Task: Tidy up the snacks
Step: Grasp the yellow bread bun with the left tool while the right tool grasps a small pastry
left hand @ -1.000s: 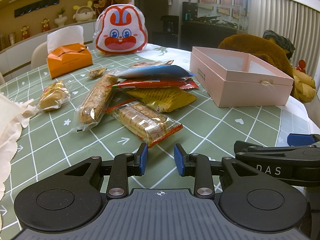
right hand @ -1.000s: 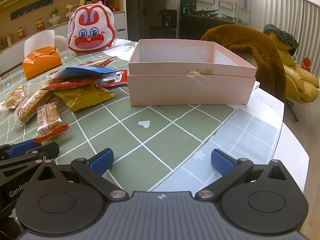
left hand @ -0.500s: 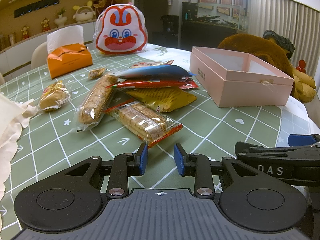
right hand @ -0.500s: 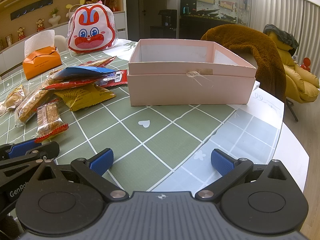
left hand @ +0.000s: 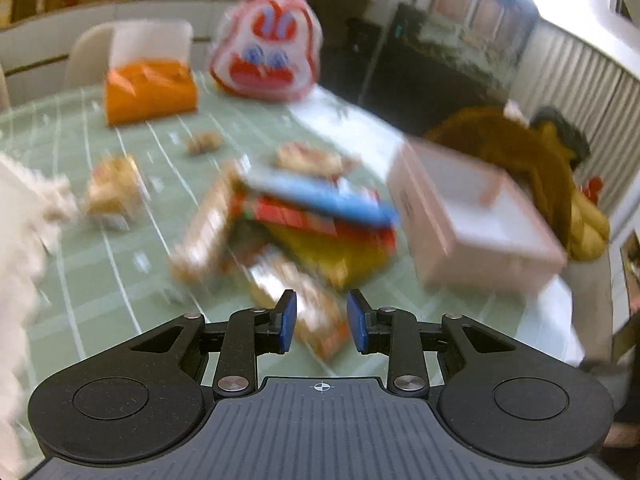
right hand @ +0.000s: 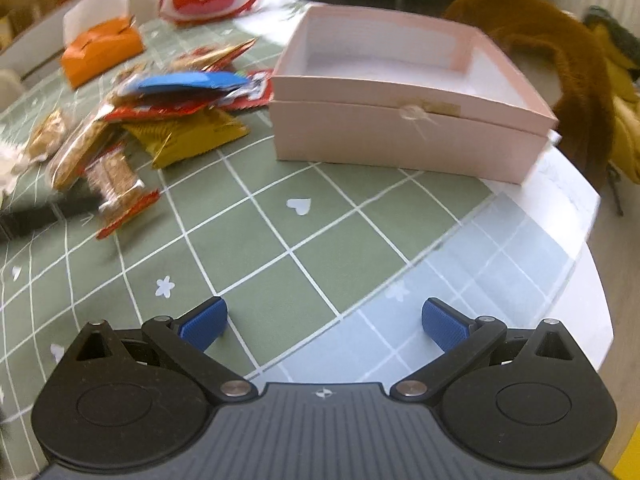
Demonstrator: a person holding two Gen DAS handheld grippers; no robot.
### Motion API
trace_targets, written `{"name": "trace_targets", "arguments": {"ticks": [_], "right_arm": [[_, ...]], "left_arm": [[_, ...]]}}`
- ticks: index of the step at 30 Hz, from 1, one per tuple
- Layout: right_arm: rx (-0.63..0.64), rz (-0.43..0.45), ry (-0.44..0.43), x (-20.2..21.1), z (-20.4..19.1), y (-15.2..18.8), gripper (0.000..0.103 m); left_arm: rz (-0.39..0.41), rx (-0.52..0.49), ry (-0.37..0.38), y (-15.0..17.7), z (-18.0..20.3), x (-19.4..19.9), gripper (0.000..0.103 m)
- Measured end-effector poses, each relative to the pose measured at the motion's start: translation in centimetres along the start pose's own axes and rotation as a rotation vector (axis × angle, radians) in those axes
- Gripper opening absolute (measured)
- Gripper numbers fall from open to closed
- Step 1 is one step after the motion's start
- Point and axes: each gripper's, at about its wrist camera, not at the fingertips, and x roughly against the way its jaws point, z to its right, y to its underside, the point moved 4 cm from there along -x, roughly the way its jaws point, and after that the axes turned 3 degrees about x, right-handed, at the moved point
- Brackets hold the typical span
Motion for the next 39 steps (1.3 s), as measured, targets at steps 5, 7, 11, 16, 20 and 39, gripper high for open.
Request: {"name": "trace_targets", "arguments": {"ticks": [5,7,11,16,20,39], "right_arm": [[0.013,0.115,-0.038,2.9,0.3,-3.2,0.087],[0.025,0.189,-0.047,4.6,0.3,-4.9,0.087],[0.036,0.259,-0.059,6.8,1.0,-8.0,0.087],[0.093,0.27,-0.081,6.6,1.2,-12.1,0.087],[0.115,0.256,-0.125,5.0,-0.5,-17.2,0.088],[0.255,-0.001,-0.188,-15.0,-23.0,-28.2,0.046]], "left_arm": [[0.078,0.112,-0.148,-7.4,-6.2,0.4,0.033],[0.049,0.162,-0.244,-9.5,-9.8,-1.3,0.033],[0.031,0.239,-0.388,-11.4,-16.2,-5.0,0.032],[-0.016,0.252,-0.361,-11.0,-17.8,-8.7,0.032],[-0.082,0.11,-0.234,-9.6,-13.8,-9.1,0.033],[-0.13,0.233,-0.193,-4.3,-11.0,-4.2,0.041]]}}
